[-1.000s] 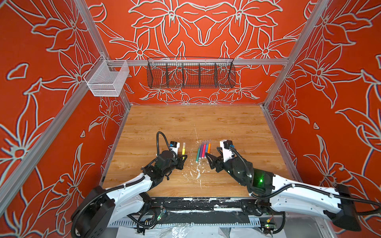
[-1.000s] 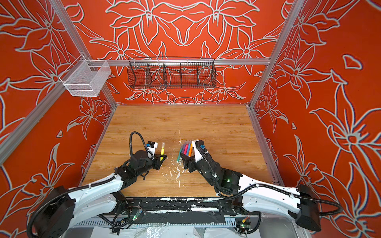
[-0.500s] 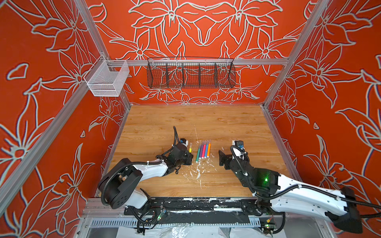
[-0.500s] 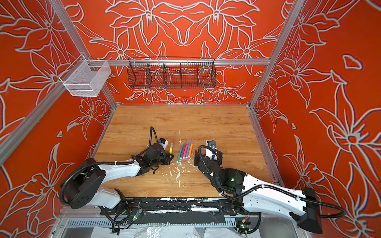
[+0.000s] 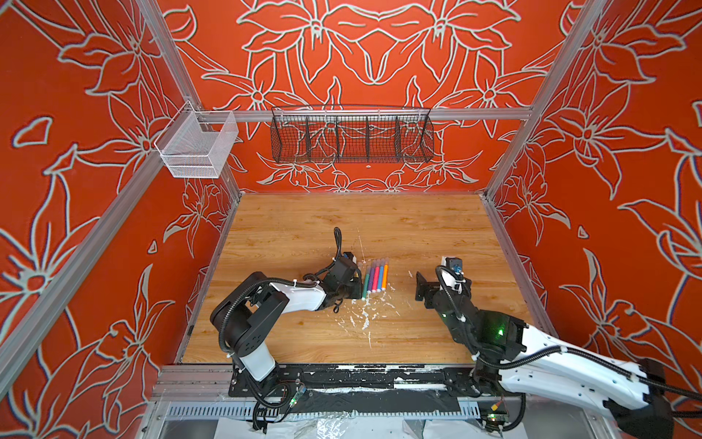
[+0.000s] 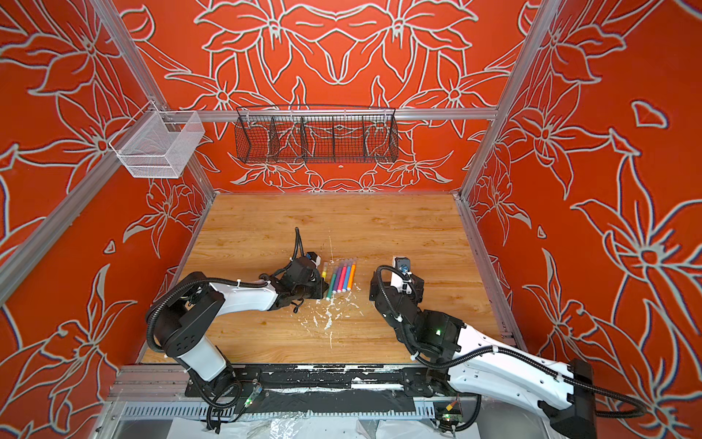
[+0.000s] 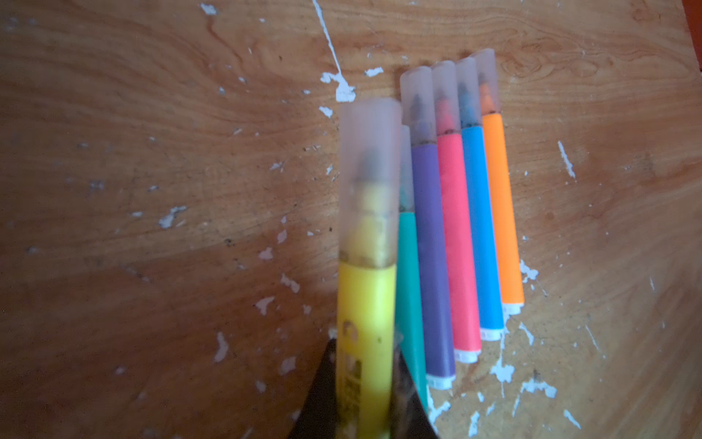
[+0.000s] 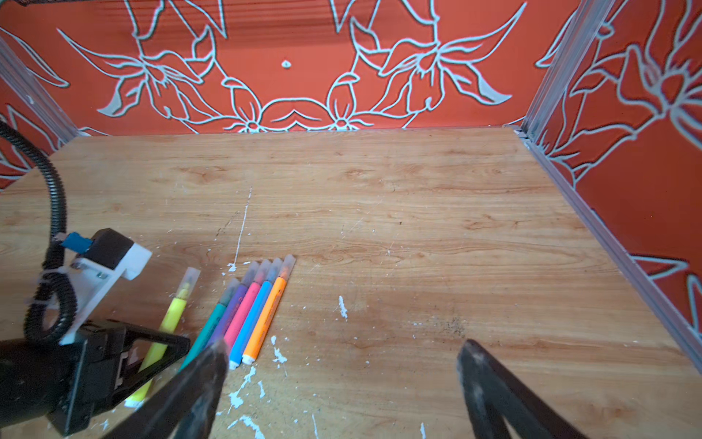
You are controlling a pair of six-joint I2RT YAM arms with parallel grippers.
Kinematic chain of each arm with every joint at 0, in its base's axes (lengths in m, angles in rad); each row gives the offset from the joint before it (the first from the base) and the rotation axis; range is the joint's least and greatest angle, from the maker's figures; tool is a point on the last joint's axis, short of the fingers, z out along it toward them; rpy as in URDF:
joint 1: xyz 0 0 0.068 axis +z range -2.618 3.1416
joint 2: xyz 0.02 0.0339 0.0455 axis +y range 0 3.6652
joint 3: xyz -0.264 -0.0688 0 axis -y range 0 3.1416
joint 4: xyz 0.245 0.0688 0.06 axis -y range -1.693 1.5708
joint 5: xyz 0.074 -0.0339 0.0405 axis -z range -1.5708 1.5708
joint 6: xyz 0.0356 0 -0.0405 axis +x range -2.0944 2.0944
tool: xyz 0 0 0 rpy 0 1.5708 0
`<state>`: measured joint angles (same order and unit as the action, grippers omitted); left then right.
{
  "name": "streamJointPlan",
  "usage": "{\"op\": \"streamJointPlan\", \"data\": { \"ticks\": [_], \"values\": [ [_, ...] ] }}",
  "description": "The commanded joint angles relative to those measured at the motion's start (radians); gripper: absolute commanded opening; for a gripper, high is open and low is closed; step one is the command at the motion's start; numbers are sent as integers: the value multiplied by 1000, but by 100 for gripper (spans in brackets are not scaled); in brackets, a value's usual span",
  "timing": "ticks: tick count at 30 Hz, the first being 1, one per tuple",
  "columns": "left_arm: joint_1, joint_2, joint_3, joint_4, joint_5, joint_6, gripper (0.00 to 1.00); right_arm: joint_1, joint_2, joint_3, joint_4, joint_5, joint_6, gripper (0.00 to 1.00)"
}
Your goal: Insert the pens into the pen caps
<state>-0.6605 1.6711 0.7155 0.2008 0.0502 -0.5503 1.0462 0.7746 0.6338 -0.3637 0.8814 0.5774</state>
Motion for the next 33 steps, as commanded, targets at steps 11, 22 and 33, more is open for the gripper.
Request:
{"op": "streamJointPlan", "data": {
  "ticks": [11,22,33],
  "values": [
    [-7,-114,5,-61,27,9,38,-191,168,212,47,-81,-83,97],
    [-4,-536,-22,-292,-162,92,47,-374,333,98,412,-53,-392,98],
    [27,-1096,-307,-257,-504,306,98,-486,494,-200,872,58,-773,98]
  ]
}}
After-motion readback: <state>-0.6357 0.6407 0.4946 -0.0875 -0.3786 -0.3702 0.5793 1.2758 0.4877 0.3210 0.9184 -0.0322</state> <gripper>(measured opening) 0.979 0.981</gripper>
